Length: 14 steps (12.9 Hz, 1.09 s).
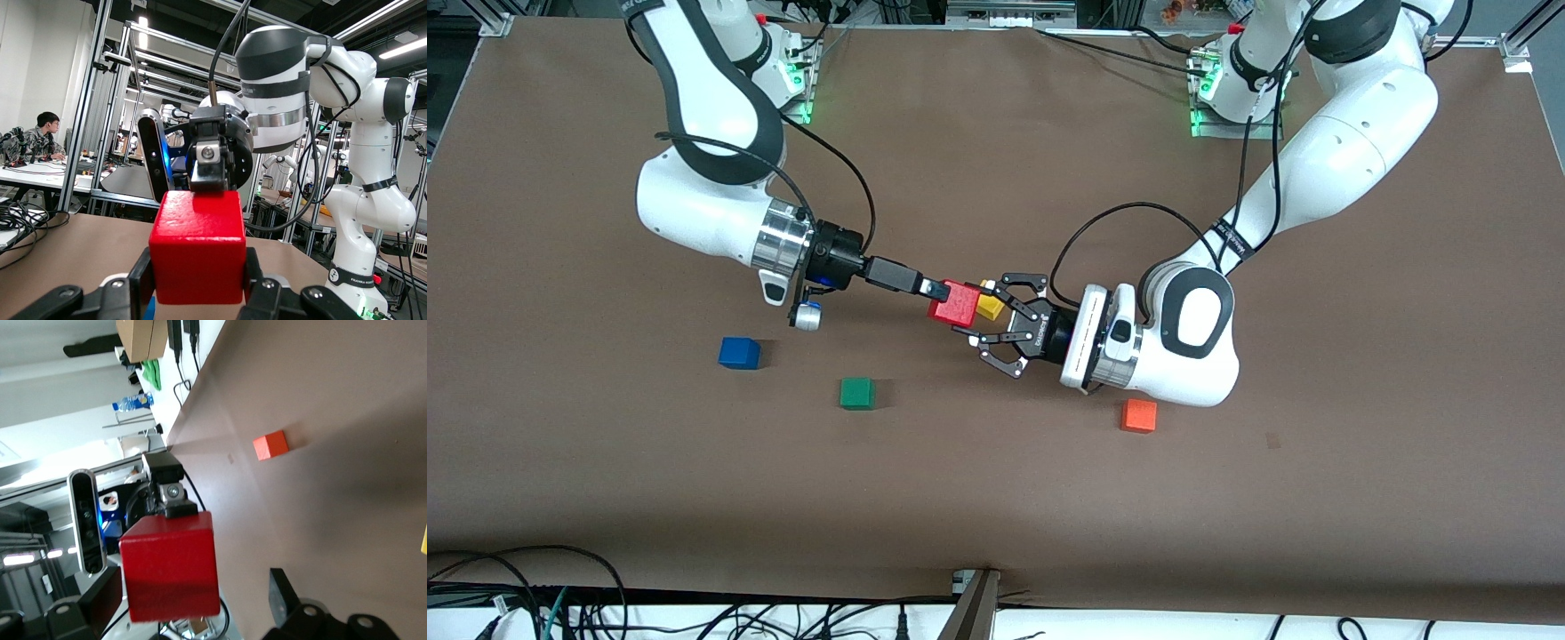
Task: Pass red block to right arm, stack on blue
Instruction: 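Close the right gripper on the red cube, then open the left gripper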
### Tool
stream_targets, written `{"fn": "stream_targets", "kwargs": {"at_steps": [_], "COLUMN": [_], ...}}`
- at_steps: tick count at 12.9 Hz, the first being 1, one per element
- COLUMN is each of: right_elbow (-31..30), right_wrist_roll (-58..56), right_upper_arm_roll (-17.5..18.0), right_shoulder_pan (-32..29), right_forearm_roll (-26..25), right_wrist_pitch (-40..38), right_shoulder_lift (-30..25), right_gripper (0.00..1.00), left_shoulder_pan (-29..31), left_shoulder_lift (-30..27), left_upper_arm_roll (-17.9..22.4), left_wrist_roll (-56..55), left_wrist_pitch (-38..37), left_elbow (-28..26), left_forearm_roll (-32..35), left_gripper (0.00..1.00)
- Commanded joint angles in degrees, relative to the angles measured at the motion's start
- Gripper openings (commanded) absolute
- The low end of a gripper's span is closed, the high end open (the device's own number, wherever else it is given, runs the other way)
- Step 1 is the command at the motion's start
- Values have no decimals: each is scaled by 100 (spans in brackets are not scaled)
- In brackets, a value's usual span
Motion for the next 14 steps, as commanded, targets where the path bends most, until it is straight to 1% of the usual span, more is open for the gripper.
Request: {"fn": "stream_targets", "kwargs": {"at_steps": [1, 2, 3, 4, 5, 7, 11, 12, 13, 14], "right_elbow": [191, 191, 191, 191, 191, 208, 217, 217, 217, 217], "right_wrist_roll": [-164, -164, -164, -156, -147, -86, -59, -59, -59, -68], "right_upper_arm_roll": [1, 1, 1, 1, -7, -8, -8, -8, -8, -8], "right_shoulder_pan": [336, 337, 337, 337, 328, 328, 328, 328, 328, 328], "right_forearm_roll": [186, 186, 186, 186, 186, 186, 194, 194, 186, 186], "right_wrist_pitch": [538, 575, 575, 575, 575, 575, 566, 566, 566, 566], "right_shoulder_lift": [135, 135, 135, 126, 126, 109, 82, 82, 65, 56], "right_gripper": [80, 52, 36, 24, 18, 14, 12, 12, 12, 12], "left_shoulder_pan": [22, 22, 22, 22, 22, 48, 57, 92, 127, 214], "left_shoulder_lift": [-73, -73, -73, -73, -73, -73, -73, -73, -73, -82], "left_upper_arm_roll": [-25, -25, -25, -25, -34, -34, -25, -34, -34, -25], "left_wrist_roll": [-1, -1, -1, -1, 7, -1, 16, 25, -10, -36], "left_wrist_pitch": [65, 65, 65, 65, 65, 65, 65, 65, 30, -23], "left_elbow": [-50, -50, -50, -58, -59, -59, -59, -67, -76, -76], "left_forearm_roll": [-168, -168, -168, -194, -203, -212, -291, -300, -335, -309], "left_gripper": [0, 0, 0, 0, 0, 0, 0, 57, 100, 100]}}
